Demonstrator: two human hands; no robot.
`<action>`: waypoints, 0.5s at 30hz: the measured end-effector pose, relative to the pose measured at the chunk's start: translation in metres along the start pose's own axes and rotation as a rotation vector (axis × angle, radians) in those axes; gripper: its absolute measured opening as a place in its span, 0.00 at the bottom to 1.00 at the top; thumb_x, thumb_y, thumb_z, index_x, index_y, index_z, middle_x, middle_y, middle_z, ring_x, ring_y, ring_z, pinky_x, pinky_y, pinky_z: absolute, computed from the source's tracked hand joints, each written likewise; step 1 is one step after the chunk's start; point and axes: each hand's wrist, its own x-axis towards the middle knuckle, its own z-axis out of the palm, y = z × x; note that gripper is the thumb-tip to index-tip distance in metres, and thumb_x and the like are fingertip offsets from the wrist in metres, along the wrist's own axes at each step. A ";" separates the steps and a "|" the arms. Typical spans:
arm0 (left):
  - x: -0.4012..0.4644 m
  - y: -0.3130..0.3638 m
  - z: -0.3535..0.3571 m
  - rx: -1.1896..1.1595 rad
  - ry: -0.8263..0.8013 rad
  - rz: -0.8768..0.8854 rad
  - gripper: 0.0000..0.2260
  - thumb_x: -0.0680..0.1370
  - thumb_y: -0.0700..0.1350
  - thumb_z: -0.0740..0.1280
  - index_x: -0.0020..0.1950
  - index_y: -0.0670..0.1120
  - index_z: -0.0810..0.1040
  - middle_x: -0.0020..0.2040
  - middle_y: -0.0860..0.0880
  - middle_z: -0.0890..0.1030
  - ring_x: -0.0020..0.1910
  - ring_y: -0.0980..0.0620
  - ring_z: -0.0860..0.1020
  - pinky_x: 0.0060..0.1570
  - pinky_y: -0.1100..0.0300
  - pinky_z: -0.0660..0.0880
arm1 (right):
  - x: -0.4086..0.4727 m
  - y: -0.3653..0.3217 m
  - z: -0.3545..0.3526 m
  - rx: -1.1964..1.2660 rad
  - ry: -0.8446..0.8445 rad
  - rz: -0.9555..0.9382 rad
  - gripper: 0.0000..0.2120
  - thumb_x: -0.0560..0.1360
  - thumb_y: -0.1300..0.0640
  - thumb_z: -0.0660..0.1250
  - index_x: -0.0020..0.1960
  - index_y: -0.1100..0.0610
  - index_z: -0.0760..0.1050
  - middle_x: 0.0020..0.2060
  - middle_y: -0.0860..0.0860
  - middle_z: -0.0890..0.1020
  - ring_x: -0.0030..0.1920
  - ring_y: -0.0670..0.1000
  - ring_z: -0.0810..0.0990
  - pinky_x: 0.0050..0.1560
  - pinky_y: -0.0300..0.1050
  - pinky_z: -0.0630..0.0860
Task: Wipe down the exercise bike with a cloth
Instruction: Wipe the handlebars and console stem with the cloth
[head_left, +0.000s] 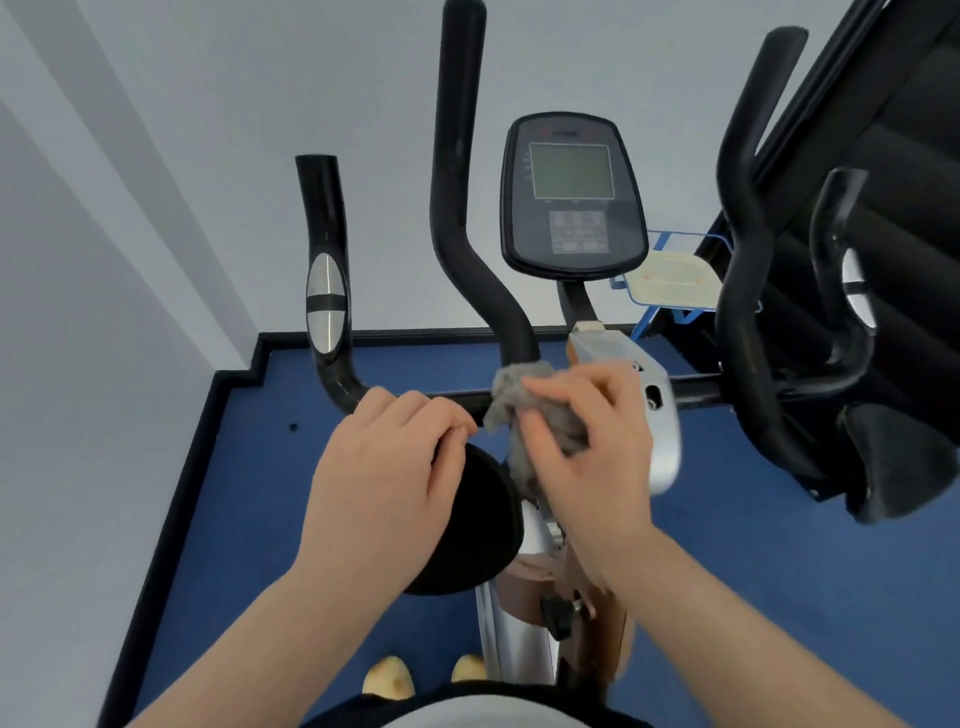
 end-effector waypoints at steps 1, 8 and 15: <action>0.000 0.000 -0.001 -0.006 -0.004 -0.007 0.08 0.79 0.46 0.61 0.45 0.51 0.80 0.41 0.57 0.79 0.41 0.54 0.72 0.41 0.56 0.72 | 0.013 -0.001 0.003 -0.005 0.027 0.019 0.07 0.71 0.67 0.73 0.48 0.61 0.81 0.47 0.51 0.73 0.49 0.38 0.72 0.51 0.30 0.69; -0.001 0.002 -0.004 -0.059 -0.020 -0.098 0.06 0.78 0.44 0.65 0.45 0.52 0.80 0.41 0.60 0.79 0.43 0.57 0.71 0.39 0.66 0.69 | -0.033 -0.004 -0.002 0.025 0.067 0.028 0.07 0.72 0.60 0.72 0.50 0.57 0.81 0.48 0.49 0.74 0.52 0.43 0.75 0.53 0.33 0.71; 0.000 0.002 -0.005 -0.074 -0.081 -0.128 0.07 0.79 0.48 0.61 0.46 0.53 0.80 0.42 0.61 0.78 0.46 0.58 0.70 0.40 0.69 0.67 | 0.045 0.003 0.002 -0.014 0.046 0.071 0.07 0.73 0.64 0.72 0.51 0.58 0.81 0.48 0.50 0.75 0.48 0.35 0.73 0.49 0.24 0.67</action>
